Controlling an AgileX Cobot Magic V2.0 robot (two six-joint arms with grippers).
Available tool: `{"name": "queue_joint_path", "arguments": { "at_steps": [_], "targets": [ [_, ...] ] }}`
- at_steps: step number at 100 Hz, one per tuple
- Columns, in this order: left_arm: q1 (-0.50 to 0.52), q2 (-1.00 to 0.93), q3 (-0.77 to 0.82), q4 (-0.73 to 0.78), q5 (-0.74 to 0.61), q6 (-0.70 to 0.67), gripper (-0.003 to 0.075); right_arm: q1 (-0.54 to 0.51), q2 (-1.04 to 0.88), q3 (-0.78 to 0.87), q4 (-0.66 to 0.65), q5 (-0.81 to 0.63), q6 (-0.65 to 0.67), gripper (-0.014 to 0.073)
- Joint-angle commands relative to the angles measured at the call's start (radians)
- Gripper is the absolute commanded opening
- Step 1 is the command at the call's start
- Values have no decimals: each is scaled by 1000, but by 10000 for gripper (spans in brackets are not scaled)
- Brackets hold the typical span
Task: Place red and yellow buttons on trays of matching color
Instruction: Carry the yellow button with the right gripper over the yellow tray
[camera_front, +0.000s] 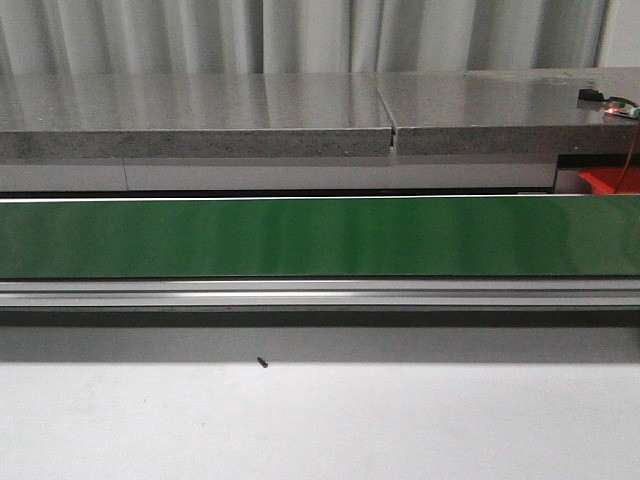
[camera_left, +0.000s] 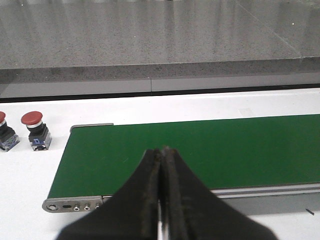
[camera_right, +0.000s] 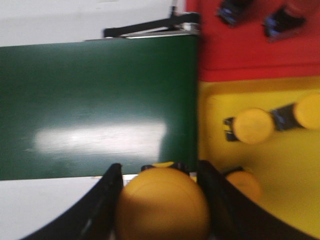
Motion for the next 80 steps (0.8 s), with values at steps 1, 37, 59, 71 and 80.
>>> {"name": "queue_joint_path", "arguments": {
  "at_steps": [1, 37, 59, 71, 80],
  "targets": [
    [-6, 9, -25, -13, -72, -3, -20, -108, -38, -11, 5, -48, 1, 215],
    [-6, 9, -25, -13, -72, -3, -20, -349, 32, 7, 13, -173, -22, 215],
    [-6, 9, -25, -13, -72, -3, -20, -359, 137, 7, 8, -196, -31, 215],
    [-6, 9, -25, -13, -72, -3, -20, -359, 187, 7, 8, -208, -36, 215],
    [-6, 9, -25, -13, -72, -3, -20, -359, 215, 8, 8, -229, -37, 215]
  ]
}}
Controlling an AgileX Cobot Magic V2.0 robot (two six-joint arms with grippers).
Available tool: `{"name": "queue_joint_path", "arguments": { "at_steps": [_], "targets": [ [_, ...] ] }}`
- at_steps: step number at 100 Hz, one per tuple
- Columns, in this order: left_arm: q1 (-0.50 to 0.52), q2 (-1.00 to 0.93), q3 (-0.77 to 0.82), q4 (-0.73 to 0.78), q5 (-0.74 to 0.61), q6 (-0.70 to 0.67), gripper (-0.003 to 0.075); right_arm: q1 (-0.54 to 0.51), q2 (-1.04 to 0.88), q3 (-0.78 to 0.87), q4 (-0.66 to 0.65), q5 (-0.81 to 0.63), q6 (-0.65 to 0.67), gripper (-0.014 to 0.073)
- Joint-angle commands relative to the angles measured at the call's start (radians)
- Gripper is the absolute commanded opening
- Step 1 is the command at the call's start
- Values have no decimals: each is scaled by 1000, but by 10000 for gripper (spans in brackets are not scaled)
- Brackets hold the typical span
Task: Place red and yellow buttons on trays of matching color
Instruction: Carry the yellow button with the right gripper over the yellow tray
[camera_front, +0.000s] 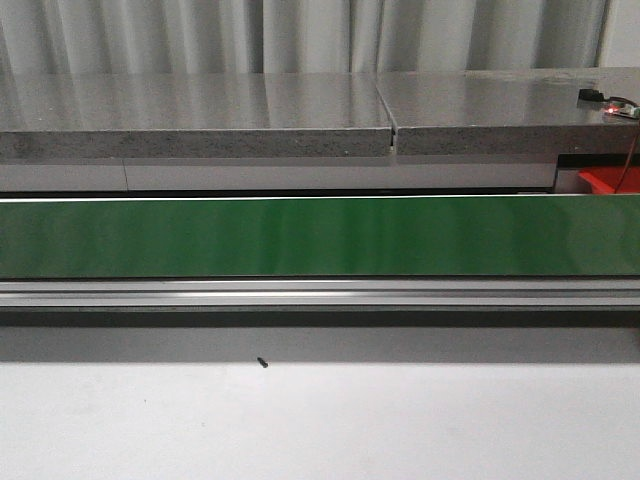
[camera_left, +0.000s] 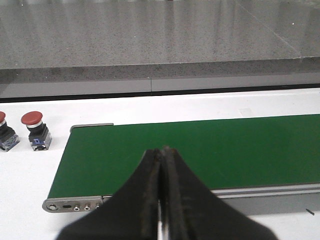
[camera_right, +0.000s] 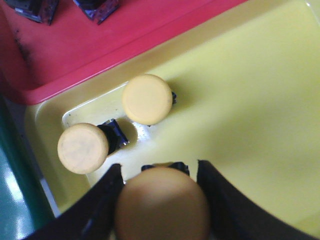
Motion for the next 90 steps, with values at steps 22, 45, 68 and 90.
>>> {"name": "queue_joint_path", "arguments": {
  "at_steps": [22, 45, 68, 90],
  "targets": [
    [-6, 9, -25, -13, -72, -3, -20, -9, 28, -20, 10, -98, -28, 215],
    [-6, 9, -25, -13, -72, -3, -20, -9, 52, 33, 12, -151, -33, 215],
    [-6, 9, -25, -13, -72, -3, -20, -9, 69, 126, 13, -261, -33, 215],
    [-6, 9, -25, -13, -72, -3, -20, -9, 89, 158, 19, -315, -33, 215]
  ]
}}
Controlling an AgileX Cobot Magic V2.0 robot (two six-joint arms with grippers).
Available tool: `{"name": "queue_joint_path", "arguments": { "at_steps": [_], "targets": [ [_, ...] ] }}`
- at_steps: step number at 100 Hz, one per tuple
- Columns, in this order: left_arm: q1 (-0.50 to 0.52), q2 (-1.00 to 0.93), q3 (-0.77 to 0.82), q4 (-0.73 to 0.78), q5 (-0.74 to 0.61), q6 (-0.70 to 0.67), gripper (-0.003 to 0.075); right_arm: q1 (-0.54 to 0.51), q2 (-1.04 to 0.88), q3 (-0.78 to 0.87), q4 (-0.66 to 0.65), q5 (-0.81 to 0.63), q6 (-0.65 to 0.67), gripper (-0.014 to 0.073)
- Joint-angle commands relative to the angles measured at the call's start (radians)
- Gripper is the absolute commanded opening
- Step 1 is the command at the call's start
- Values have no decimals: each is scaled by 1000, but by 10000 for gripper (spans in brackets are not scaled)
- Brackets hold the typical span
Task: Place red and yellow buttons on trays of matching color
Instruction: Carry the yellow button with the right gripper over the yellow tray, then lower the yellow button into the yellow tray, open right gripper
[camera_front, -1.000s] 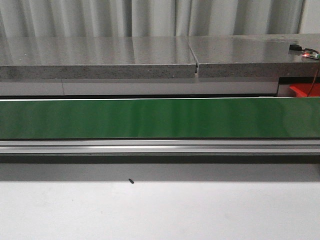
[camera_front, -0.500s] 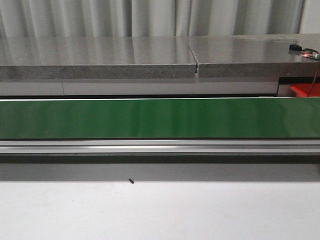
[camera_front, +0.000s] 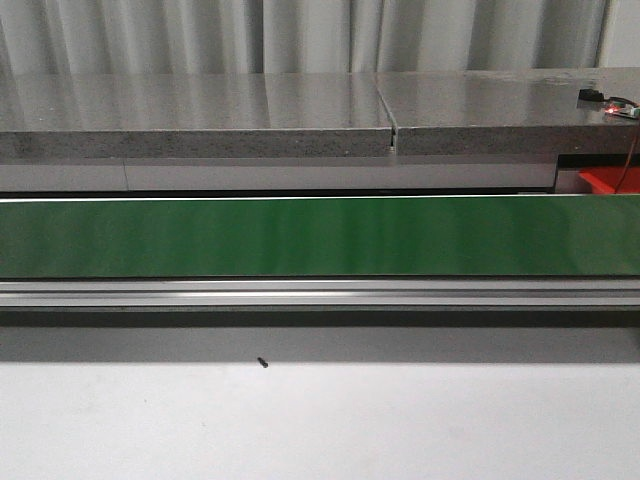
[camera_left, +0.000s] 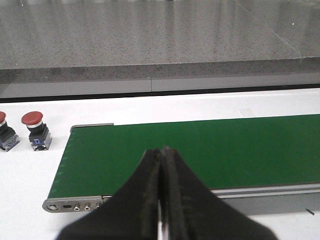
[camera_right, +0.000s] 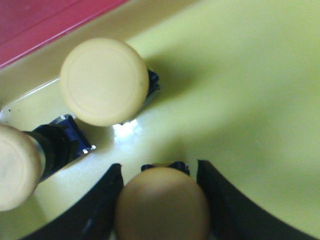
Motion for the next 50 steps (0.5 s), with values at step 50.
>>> {"name": "queue_joint_path", "arguments": {
  "at_steps": [50],
  "targets": [
    [-6, 9, -25, -13, -72, -3, -20, -9, 26, -18, 29, -63, -10, 217]
  ]
}}
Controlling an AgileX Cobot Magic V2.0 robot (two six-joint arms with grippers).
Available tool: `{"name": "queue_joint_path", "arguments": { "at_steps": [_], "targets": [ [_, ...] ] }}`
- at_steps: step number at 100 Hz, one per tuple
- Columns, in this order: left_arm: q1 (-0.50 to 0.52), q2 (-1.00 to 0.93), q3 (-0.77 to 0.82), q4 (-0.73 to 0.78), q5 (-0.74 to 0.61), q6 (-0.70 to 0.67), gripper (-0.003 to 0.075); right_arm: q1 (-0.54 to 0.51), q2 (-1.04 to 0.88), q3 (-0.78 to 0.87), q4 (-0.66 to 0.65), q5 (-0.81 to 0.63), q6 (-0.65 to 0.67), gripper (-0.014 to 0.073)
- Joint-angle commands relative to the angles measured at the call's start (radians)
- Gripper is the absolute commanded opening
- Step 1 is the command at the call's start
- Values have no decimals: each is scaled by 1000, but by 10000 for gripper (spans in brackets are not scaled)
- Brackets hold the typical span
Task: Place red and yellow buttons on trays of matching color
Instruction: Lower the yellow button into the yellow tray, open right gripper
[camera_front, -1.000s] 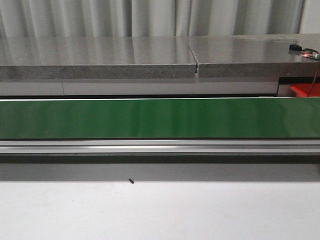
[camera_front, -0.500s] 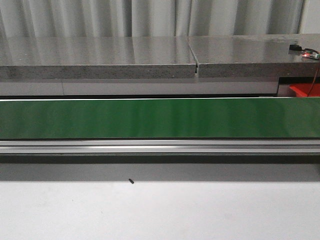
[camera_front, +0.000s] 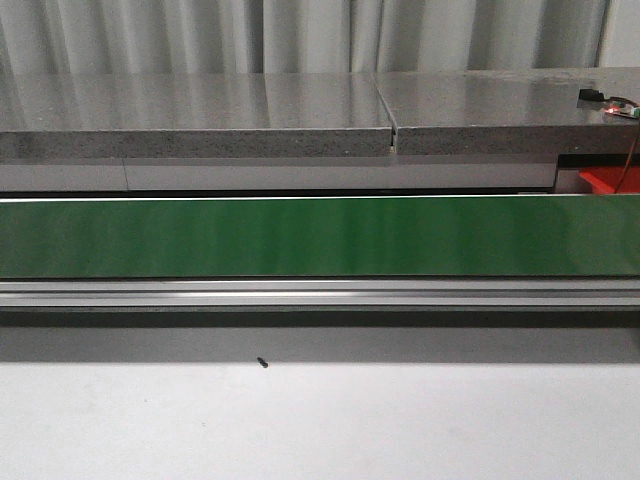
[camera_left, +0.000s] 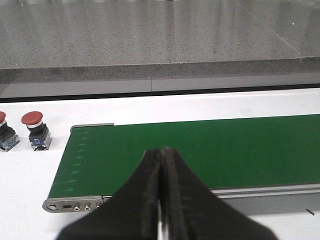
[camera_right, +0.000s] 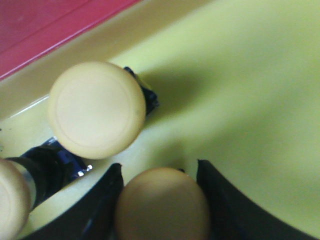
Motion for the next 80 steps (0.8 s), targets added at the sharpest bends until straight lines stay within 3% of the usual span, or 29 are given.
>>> {"name": "queue_joint_path", "arguments": {
  "at_steps": [1, 11, 49, 80],
  "targets": [
    [-6, 9, -25, -13, -72, -3, -20, -9, -22, -18, 3, -6, -10, 218],
    [-6, 9, -25, -13, -72, -3, -20, -9, -22, -18, 3, 11, -10, 246],
    [-6, 9, -25, -13, -72, -3, -20, -9, -26, -22, 2, 41, -17, 493],
    [-6, 9, -25, -13, -72, -3, -20, -9, -100, -40, -11, 41, -17, 512]
  ]
}}
